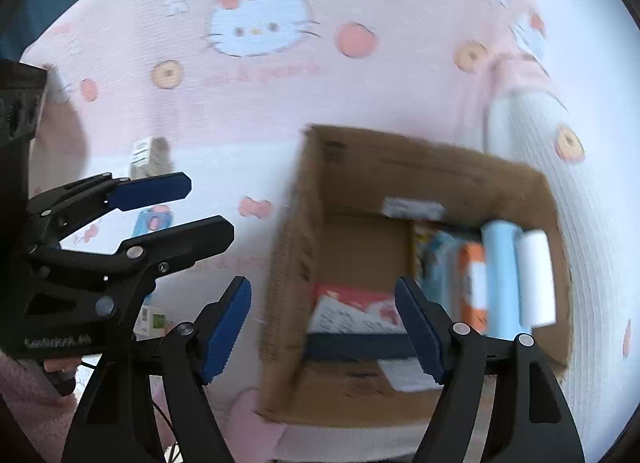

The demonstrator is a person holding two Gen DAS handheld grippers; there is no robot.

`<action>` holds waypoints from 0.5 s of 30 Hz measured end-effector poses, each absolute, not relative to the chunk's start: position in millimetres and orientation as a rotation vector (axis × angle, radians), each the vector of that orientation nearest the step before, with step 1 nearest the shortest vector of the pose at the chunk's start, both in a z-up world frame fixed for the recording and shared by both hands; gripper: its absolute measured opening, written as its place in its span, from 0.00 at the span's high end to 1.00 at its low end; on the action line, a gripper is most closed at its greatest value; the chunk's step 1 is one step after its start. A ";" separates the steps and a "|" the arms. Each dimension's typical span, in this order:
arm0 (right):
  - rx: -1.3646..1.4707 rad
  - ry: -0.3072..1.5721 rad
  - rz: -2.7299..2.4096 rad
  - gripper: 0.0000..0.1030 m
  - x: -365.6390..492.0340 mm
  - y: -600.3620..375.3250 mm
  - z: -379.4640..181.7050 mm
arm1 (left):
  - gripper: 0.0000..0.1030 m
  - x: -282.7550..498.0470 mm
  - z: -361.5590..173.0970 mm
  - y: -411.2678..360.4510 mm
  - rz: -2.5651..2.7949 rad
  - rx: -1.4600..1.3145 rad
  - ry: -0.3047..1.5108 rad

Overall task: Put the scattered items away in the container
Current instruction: 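Withdraw the open right gripper from the box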

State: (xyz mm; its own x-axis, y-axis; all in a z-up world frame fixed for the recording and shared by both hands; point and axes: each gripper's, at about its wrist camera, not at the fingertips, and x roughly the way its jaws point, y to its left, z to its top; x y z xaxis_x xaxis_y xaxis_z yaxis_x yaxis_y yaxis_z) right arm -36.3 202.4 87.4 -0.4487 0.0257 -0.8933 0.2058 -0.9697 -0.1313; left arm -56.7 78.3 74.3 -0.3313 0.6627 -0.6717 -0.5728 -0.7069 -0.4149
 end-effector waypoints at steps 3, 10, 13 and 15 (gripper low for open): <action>1.521 0.286 -2.517 0.26 -39.3 180.9 79.3 | 0.35 -59.5 59.4 33.4 2.149 -1.148 -0.208; 1.506 0.367 -2.406 0.25 -46.7 128.8 52.3 | 0.35 -65.4 21.3 -45.8 2.219 -1.239 -0.426; 1.516 0.433 -2.407 0.25 -47.1 118.7 45.7 | 0.35 -70.4 20.8 -52.0 2.204 -1.233 -0.496; 1.532 0.447 -2.433 0.25 -42.8 119.5 47.1 | 0.35 -68.2 25.6 -43.9 2.199 -1.207 -0.447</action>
State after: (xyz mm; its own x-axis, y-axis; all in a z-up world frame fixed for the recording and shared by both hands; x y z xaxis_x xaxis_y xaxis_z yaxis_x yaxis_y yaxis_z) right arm -42.8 119.5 47.1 -0.4265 -0.0325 -0.9039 0.3517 -0.9267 -0.1327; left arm -68.2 -43.9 25.6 -0.4184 0.6345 -0.6499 -0.3305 -0.7729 -0.5417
